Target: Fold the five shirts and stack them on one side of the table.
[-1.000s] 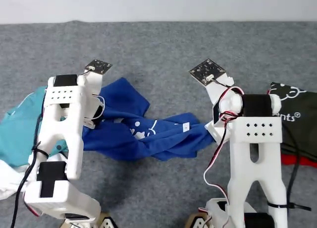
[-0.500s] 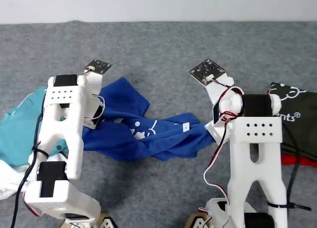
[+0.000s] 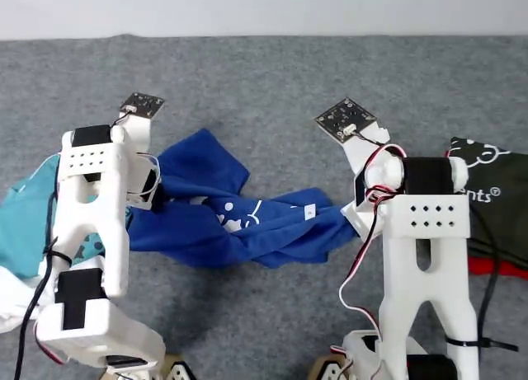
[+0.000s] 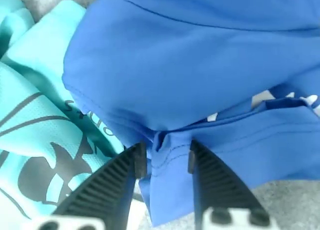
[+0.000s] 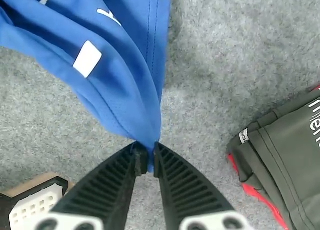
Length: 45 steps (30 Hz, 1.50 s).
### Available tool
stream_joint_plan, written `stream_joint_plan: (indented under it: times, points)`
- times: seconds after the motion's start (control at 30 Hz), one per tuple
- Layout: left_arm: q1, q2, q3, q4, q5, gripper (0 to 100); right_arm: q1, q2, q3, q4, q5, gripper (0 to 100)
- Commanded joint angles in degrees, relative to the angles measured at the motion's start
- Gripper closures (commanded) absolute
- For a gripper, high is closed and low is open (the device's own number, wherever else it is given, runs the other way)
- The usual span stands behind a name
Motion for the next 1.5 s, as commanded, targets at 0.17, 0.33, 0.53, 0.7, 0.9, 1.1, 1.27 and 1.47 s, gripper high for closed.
stream_joint_plan:
  times: [0.17, 0.33, 0.53, 0.7, 0.9, 1.1, 1.27, 1.47]
  points:
    - [0.0, 5.19, 0.13, -1.32, 0.53, 86, 0.13, -1.63, -0.7, -0.48, -0.35, 98.8]
    - [0.0, 6.86, 0.04, -1.14, 0.53, 93, 0.13, -1.63, -0.7, -0.48, -0.35, 98.8]
    - [1.41, 6.86, -3.3, 2.73, 0.53, 99, 0.13, -1.63, -0.7, -0.48, -0.35, 98.8]
    - [2.9, 6.51, -8.13, 7.47, 0.88, 99, 0.13, -1.63, -0.7, -0.48, -0.35, 98.8]
    - [2.81, -5.19, -11.74, 12.57, 0.88, 99, 0.13, -1.8, -0.7, -0.48, -0.35, 98.8]
    - [1.49, -19.43, -11.82, 13.8, 1.14, 99, 0.22, -1.89, -6.15, -0.31, -0.62, 98.8]
    - [0.0, -29.19, -14.37, 9.67, 6.68, 99, -0.13, -1.63, -17.14, -0.22, -0.62, 98.8]
    - [1.93, -35.96, -23.16, 1.14, 12.57, 99, -0.04, -1.63, -31.03, -0.57, -0.7, 98.8]
